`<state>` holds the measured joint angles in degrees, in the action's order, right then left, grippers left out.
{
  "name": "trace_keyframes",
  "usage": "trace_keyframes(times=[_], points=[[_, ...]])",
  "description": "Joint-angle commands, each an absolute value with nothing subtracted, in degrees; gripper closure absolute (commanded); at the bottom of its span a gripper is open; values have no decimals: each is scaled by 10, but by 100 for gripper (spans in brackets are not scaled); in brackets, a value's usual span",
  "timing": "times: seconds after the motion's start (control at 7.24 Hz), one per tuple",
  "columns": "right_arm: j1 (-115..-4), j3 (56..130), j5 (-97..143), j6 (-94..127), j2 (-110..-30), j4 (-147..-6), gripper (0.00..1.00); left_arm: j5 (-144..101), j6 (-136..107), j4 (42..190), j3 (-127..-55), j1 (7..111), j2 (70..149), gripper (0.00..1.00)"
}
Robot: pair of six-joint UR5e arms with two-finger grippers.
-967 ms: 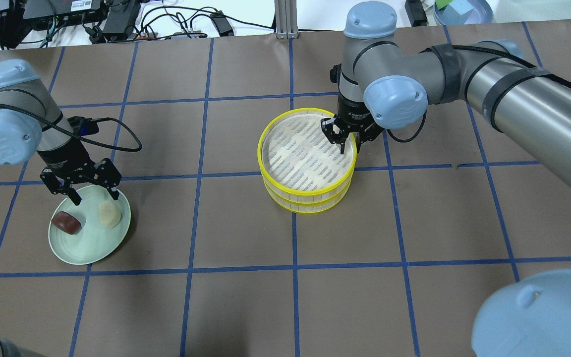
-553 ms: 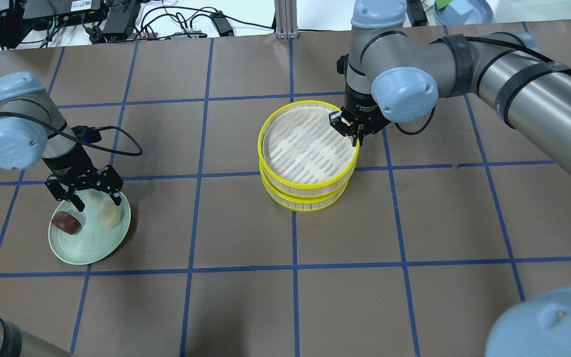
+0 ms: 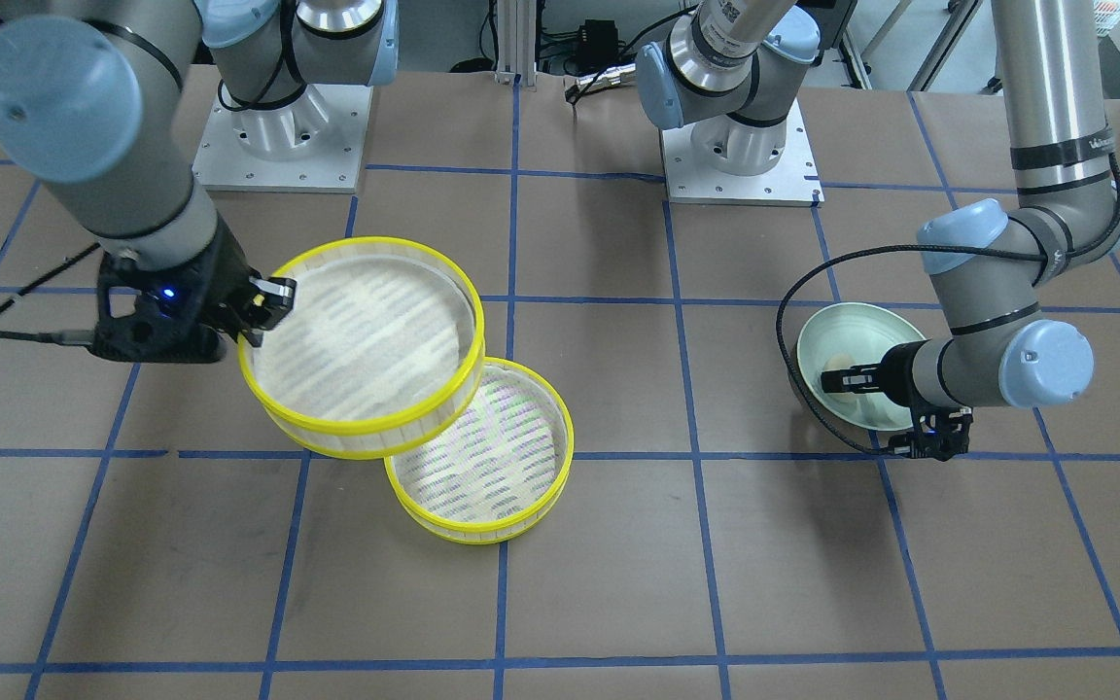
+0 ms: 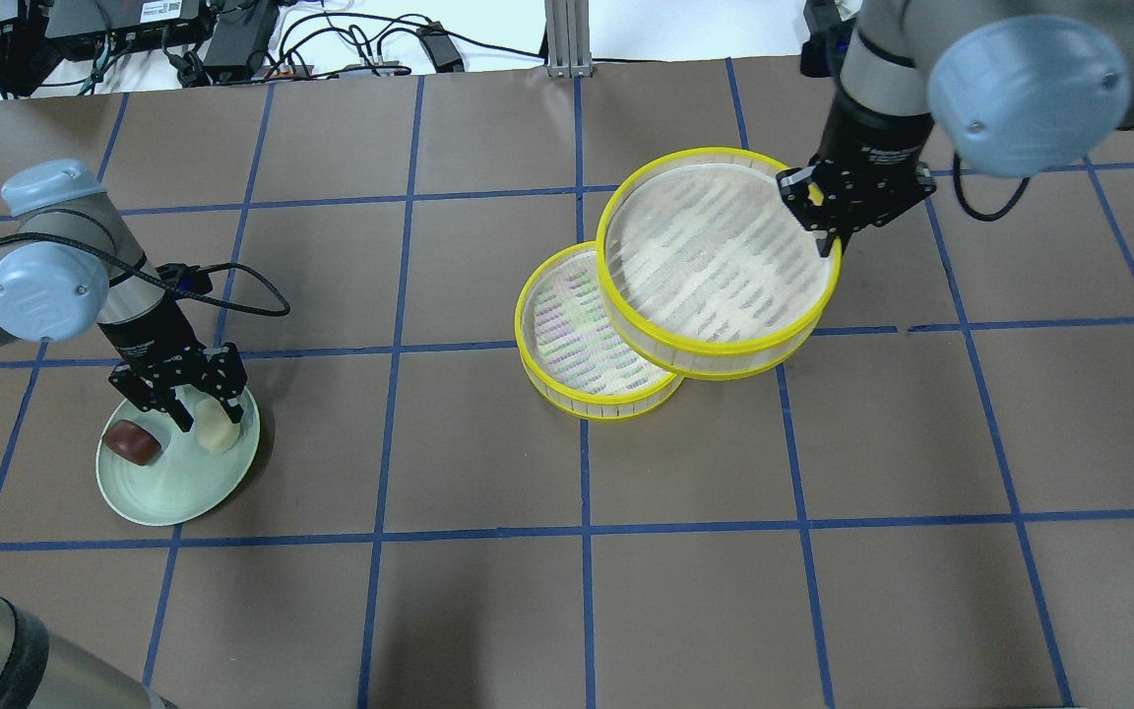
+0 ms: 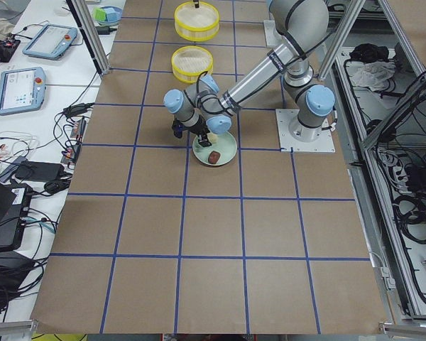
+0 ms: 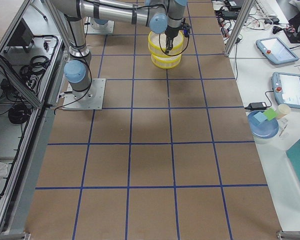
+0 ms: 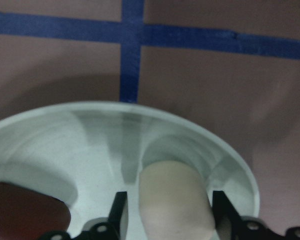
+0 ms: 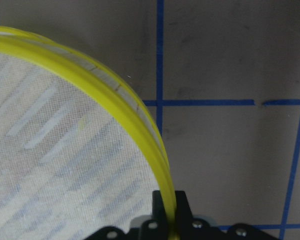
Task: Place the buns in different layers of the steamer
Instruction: 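Set the top tier beside the bottom tier while the left grasps the white bun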
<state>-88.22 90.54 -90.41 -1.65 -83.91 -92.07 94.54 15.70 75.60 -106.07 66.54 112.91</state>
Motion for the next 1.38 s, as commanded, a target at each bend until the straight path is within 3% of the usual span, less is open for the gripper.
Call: trace_keyframes(times=[0.0, 0.69, 1.24], points=[[-849, 885, -903, -40, -923, -853, 100, 945, 161, 761, -1054, 662, 1119, 100], [-854, 866, -902, -49, -931, -817, 100, 909, 94, 860, -933, 727, 1038, 100], [-849, 862, -952, -65, -930, -798, 100, 812, -46, 808, -926, 851, 1029, 100]])
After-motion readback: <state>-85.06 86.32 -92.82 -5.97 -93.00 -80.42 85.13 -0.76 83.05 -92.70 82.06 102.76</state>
